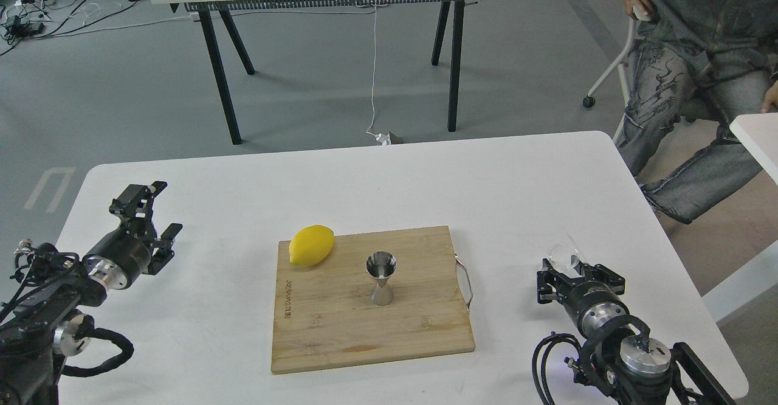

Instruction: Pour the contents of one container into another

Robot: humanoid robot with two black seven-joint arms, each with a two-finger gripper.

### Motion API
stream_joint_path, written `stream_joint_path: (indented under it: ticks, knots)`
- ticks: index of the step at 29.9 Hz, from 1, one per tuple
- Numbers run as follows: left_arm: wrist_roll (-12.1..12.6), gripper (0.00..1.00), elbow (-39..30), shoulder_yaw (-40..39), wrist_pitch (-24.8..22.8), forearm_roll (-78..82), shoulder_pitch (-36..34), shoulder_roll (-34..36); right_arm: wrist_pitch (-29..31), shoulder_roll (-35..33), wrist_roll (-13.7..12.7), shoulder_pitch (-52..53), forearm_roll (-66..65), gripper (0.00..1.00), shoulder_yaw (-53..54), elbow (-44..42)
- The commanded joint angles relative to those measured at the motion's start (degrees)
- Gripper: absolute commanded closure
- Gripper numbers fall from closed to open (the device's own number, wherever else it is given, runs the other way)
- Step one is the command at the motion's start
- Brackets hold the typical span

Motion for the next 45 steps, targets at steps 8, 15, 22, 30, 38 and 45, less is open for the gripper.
stream_joint_path:
  ticks: [8, 15, 22, 30, 38, 45]
  knots:
    - [0.0, 0.00, 0.0, 0.0, 0.0, 0.0, 0.1, 0.1, -0.2, 0.0, 0.0, 0.5, 0.0, 0.45, 0.0, 0.0]
    - [0.0, 0.00, 0.0, 0.0, 0.0, 0.0, 0.3, 0.2, -0.2, 0.0, 0.0, 0.5, 0.0, 0.43, -0.1, 0.0]
    - [0.0, 0.00, 0.0, 0.0, 0.0, 0.0, 0.3, 0.2, -0.3, 0.0, 0.0, 0.4, 0.0, 0.04, -0.2, 0.1]
    - [0.0, 0.00, 0.0, 0.0, 0.0, 0.0, 0.3, 0.0, -0.3, 0.0, 0.0, 0.4, 0.0, 0.01, -0.7, 0.2]
    - [0.0, 0.00, 0.0, 0.0, 0.0, 0.0, 0.3, 0.2, -0.3, 0.0, 0.0, 0.5, 0.0, 0.01, -1.0, 1.1]
    - [0.0, 0.00, 0.0, 0.0, 0.0, -0.1, 0.3, 0.3, -0.3, 0.0, 0.0, 0.5, 0.0, 0.01, -1.0, 3.6]
